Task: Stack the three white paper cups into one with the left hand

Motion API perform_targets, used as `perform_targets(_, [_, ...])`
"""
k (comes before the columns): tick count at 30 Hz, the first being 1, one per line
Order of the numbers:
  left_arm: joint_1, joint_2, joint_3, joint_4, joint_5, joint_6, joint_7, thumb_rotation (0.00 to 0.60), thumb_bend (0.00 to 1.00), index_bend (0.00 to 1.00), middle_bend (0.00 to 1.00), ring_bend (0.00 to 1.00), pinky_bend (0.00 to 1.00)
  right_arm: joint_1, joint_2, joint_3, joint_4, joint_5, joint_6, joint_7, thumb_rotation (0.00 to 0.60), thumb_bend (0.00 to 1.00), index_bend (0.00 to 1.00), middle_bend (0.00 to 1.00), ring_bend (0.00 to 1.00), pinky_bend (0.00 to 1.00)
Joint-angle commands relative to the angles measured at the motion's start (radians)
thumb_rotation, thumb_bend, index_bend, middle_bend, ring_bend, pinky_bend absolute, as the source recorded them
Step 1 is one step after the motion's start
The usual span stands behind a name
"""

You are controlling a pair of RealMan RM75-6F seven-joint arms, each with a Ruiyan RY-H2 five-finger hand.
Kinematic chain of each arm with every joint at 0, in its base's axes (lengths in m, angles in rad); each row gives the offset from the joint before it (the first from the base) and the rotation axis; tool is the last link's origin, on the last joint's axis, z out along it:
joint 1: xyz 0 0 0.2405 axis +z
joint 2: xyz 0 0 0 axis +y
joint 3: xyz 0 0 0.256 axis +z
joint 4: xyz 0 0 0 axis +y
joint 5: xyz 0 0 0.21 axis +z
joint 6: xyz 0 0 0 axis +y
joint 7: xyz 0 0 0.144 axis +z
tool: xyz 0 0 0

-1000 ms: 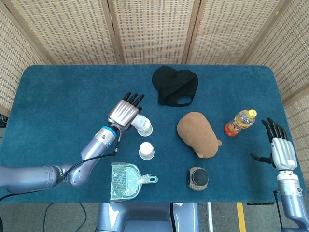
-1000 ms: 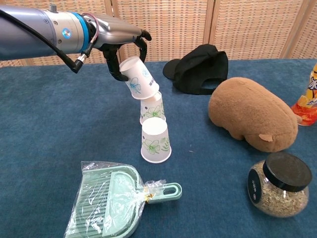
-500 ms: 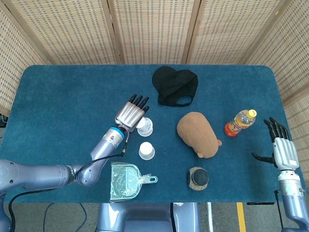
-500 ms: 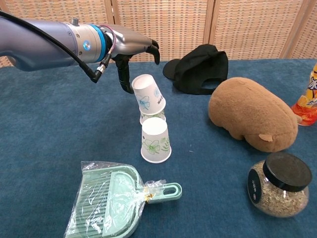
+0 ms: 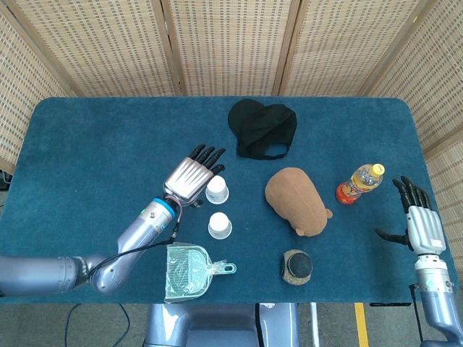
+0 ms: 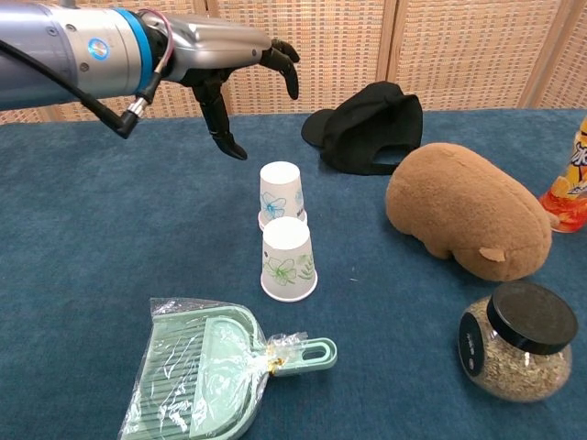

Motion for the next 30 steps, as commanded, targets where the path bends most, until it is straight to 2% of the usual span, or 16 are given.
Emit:
perform_targets(1, [0.047,0.053,0.032,-0.069,0.102,0.015,-0.044,0.600,0.17,0.24,0.00,0.00,0.04,0.001,-0.001,-0.001,-0.001,0.000,0.000,-0.004,0.600,0.11,0.10,0.00,0.00,0.00])
perform_targets(7, [0.064,0.057,0.077,-0.099,0.165,-0.005,-0.038,0.600,0.18,0.29,0.00,0.00,0.04,0.000,-0.001,-0.002,-0.009,-0.003,0.004,-0.014,0.600,0.11,0.10,0.00,0.00,0.00])
perform_targets(13, [0.056,-0.011,0.107,-0.052,0.158,-0.027,0.010,0.600,0.18,0.30,0.00,0.00,0.04,-0.002,0.002,-0.001,-0.014,0.000,0.005,-0.011,0.600,0.11,0.10,0.00,0.00,0.00])
perform_targets(21, [0.027,-0.111,0.095,0.049,0.087,-0.068,0.033,0.600,0.18,0.29,0.00,0.00,0.04,-0.001,0.002,-0.002,-0.012,-0.002,0.002,-0.006,0.600,0.11,0.10,0.00,0.00,0.00])
perform_targets(30, [0.000,-0.187,0.095,0.121,0.056,-0.102,0.046,0.600,0.18,0.28,0.00,0.00,0.04,0.002,0.000,0.000,-0.002,0.006,-0.008,0.003,0.600,0.10,0.10,0.00,0.00,0.00])
